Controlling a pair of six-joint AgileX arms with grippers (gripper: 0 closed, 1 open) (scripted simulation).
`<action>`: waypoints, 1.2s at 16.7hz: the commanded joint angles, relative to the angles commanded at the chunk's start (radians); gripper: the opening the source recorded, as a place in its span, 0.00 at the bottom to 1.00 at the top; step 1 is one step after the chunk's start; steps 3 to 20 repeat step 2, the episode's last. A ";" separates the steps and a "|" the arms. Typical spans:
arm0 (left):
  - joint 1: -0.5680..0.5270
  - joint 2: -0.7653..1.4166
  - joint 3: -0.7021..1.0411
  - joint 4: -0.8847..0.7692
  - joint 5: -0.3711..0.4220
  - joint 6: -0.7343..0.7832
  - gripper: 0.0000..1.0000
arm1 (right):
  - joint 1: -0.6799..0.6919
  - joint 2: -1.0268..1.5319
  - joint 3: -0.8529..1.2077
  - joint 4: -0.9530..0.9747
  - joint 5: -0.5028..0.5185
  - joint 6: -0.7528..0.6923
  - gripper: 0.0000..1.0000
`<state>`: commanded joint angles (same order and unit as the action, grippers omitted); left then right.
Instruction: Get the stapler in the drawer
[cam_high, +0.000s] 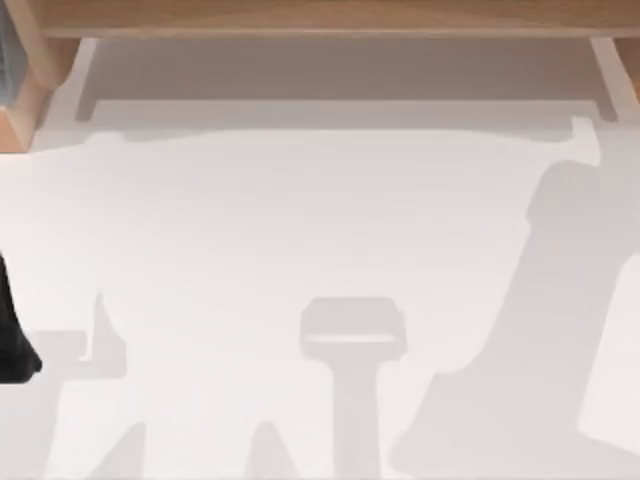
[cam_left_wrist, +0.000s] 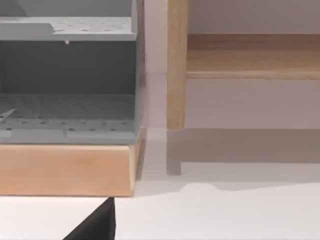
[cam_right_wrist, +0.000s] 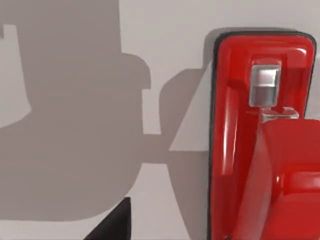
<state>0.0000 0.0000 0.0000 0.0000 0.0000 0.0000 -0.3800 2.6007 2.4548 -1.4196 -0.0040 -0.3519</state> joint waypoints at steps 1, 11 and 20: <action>0.000 0.000 0.000 0.000 0.000 0.000 1.00 | 0.000 0.000 0.000 0.000 0.000 0.000 1.00; 0.000 0.000 0.000 0.000 0.000 0.000 1.00 | 0.000 0.000 0.000 0.000 0.000 0.000 1.00; 0.000 0.000 0.000 0.000 0.000 0.000 1.00 | 0.000 0.000 0.000 0.000 0.000 0.000 1.00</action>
